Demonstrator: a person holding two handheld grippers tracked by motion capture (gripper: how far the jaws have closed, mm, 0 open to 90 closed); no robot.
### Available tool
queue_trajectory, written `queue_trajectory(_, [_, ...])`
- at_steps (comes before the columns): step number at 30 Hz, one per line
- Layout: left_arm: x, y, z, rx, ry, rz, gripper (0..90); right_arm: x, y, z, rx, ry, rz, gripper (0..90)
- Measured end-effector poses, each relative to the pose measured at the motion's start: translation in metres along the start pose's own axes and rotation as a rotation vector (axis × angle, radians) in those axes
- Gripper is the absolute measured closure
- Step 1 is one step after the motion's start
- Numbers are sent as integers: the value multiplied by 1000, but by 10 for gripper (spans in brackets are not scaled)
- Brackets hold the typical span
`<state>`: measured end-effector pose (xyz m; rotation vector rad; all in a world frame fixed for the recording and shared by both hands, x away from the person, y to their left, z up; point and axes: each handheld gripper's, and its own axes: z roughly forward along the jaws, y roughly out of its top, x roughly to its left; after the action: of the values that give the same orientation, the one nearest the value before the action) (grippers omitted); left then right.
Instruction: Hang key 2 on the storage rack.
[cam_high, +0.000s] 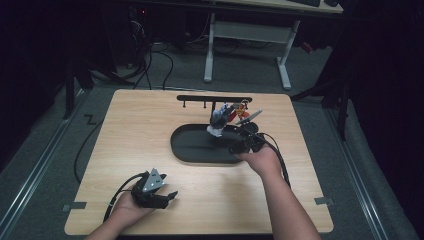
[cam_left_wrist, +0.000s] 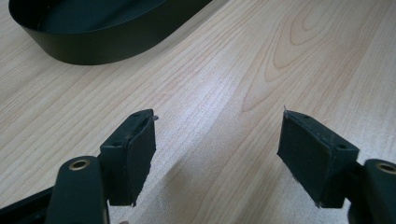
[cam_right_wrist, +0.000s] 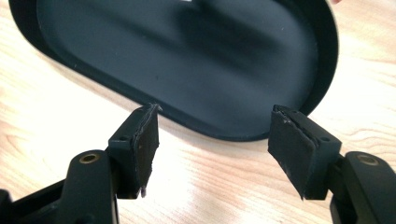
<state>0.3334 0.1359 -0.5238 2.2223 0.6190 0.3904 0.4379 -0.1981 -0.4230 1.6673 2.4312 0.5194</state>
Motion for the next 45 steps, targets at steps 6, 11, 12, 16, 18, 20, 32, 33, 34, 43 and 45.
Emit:
queue_trajectory(6, [1,0,0,0,2,-4,278,-8,-22,5,-76,36,33,271])
queue_trajectory(11, [2,0,2,-1,0,-9,277,-13,-46,8,-164,59,55,244])
queue_trajectory(12, [2,0,2,1,-1,-10,277,-15,-52,10,-183,60,56,238])
queue_trajectory(16, [4,1,2,-2,0,-19,277,-20,-81,18,-242,53,60,206])
queue_trajectory(18, [6,0,1,-5,3,-28,277,-21,-93,20,-270,57,59,189])
queue_trajectory(20, [6,0,1,-5,4,-30,277,-22,-99,21,-288,52,51,181])
queue_trajectory(32, [14,-1,-5,-32,26,-59,273,-23,-193,29,-528,-64,34,141])
queue_trajectory(33, [13,0,-6,-44,25,-51,274,-19,-198,26,-522,-39,14,118])
queue_trajectory(34, [13,0,-6,-44,25,-51,274,-19,-198,26,-522,-39,14,118])
queue_trajectory(43, [4,1,-1,-22,12,-10,271,-13,-194,34,-530,-43,12,113])
queue_trajectory(45, [4,1,-1,-17,8,-9,270,-12,-193,36,-518,-30,1,112])
